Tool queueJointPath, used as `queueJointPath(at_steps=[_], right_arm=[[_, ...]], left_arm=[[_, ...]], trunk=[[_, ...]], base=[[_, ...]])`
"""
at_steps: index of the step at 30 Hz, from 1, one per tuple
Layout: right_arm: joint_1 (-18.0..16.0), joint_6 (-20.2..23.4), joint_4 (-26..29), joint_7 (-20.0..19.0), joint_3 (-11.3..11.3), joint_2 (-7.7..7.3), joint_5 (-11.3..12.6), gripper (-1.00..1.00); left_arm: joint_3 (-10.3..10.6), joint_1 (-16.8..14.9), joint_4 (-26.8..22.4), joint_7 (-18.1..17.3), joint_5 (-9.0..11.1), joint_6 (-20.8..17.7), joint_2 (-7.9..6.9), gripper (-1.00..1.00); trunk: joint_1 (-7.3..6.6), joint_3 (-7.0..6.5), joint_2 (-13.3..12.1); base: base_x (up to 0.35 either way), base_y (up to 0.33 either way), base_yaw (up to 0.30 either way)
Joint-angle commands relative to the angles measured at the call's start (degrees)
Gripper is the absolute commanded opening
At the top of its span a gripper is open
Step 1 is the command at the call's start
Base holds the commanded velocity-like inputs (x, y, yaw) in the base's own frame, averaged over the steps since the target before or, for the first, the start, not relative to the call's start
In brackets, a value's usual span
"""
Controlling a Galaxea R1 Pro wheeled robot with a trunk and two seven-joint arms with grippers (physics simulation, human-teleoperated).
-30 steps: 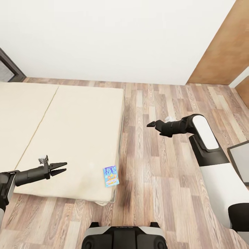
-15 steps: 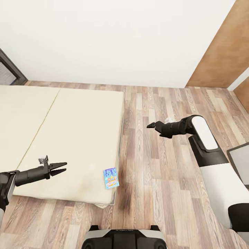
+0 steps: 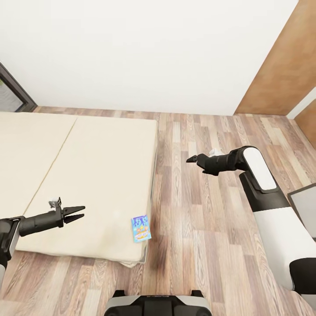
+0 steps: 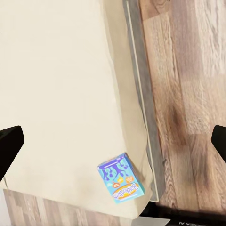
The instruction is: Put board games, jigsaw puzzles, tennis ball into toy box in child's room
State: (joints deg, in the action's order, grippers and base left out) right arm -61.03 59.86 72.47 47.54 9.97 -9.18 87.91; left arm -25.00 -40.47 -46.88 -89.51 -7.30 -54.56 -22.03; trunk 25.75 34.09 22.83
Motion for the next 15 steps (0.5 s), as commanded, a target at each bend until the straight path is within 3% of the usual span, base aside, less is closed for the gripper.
queueJointPath(at_steps=[1,15], right_arm=[[-0.1,0.0,0.0,0.6,0.1,-0.03,0.5,1.0],[-0.1,-0.1,0.1,0.7,0.1,-0.04,0.5,1.0]], left_arm=[[-0.1,0.0,-0.1,-0.5,-0.6,-0.6,0.04,1.0],[-0.1,0.0,-0.1,-0.5,-0.6,-0.5,0.13,1.0]], trunk=[[0.04,-0.02,0.1],[0.04,-1.34,0.1]], base=[[0.0,0.0,0.0],[0.0,0.0,0.0]])
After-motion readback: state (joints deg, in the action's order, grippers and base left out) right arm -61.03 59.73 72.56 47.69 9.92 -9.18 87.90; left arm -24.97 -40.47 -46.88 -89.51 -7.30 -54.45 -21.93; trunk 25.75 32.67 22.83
